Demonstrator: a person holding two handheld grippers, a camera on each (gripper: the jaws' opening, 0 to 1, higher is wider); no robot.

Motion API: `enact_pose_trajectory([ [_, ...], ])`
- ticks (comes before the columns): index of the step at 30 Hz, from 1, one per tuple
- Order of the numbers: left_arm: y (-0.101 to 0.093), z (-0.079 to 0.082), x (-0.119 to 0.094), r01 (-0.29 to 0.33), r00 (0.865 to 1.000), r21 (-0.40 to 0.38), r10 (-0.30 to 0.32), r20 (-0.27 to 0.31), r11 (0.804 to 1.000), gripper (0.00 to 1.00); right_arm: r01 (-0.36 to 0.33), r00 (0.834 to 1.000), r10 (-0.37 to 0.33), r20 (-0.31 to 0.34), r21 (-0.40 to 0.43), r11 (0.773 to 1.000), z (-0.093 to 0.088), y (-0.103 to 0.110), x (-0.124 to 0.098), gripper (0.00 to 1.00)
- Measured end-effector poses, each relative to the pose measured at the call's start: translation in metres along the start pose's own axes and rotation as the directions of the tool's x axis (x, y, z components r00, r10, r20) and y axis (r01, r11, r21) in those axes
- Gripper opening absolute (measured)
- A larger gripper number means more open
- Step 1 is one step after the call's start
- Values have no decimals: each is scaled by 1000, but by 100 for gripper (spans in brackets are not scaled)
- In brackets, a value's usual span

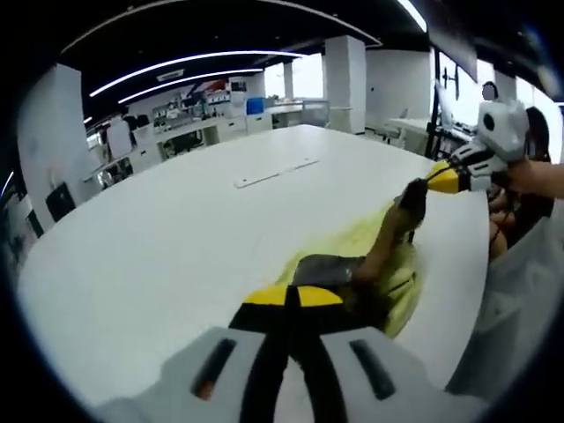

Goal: Fold the garment on the visible template until the final outline fits inside the template.

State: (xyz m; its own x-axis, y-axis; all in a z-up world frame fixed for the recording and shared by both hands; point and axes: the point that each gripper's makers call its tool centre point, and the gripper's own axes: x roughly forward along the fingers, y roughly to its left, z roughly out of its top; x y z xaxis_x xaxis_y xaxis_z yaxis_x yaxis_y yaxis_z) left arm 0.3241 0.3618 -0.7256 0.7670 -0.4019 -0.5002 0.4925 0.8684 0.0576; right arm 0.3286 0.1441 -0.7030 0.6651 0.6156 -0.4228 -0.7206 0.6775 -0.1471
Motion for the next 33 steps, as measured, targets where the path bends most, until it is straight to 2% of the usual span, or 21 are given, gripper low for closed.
enact_pose_trajectory([
  [6, 18, 35, -10, -9, 998, 26, 7, 60, 1000, 0, 14, 996, -15, 87, 11, 1000, 42, -18, -13, 0],
  [10, 22, 61, -13, -6, 996, 47, 2, 91, 999, 0, 25, 991, -24, 134, -6, 1000, 69, -26, -18, 0],
  [16, 29, 109, -30, -10, 985, 86, -5, 173, 996, 0, 60, 970, -49, 238, -39, 997, 121, -36, -32, 0],
  [20, 35, 135, -37, -7, 977, 91, -13, 214, 996, 0, 83, 957, -65, 284, -51, 995, 147, -45, -39, 0],
  [26, 51, 151, -20, 16, 974, 67, -31, 224, 998, 0, 102, 949, -79, 306, -60, 993, 163, -56, -30, 0],
  [28, 54, 151, -12, 27, 975, 49, -37, 218, 998, 0, 98, 948, -80, 309, -42, 994, 163, -61, -23, 0],
  [32, 71, 144, 20, 72, 977, -12, -68, 201, 997, 0, 93, 957, -87, 277, -10, 996, 151, -78, 7, 0],
  [33, 80, 137, 33, 51, 984, -1, -50, 173, 999, 0, 80, 964, -83, 254, 24, 997, 144, -83, 18, 0],
])
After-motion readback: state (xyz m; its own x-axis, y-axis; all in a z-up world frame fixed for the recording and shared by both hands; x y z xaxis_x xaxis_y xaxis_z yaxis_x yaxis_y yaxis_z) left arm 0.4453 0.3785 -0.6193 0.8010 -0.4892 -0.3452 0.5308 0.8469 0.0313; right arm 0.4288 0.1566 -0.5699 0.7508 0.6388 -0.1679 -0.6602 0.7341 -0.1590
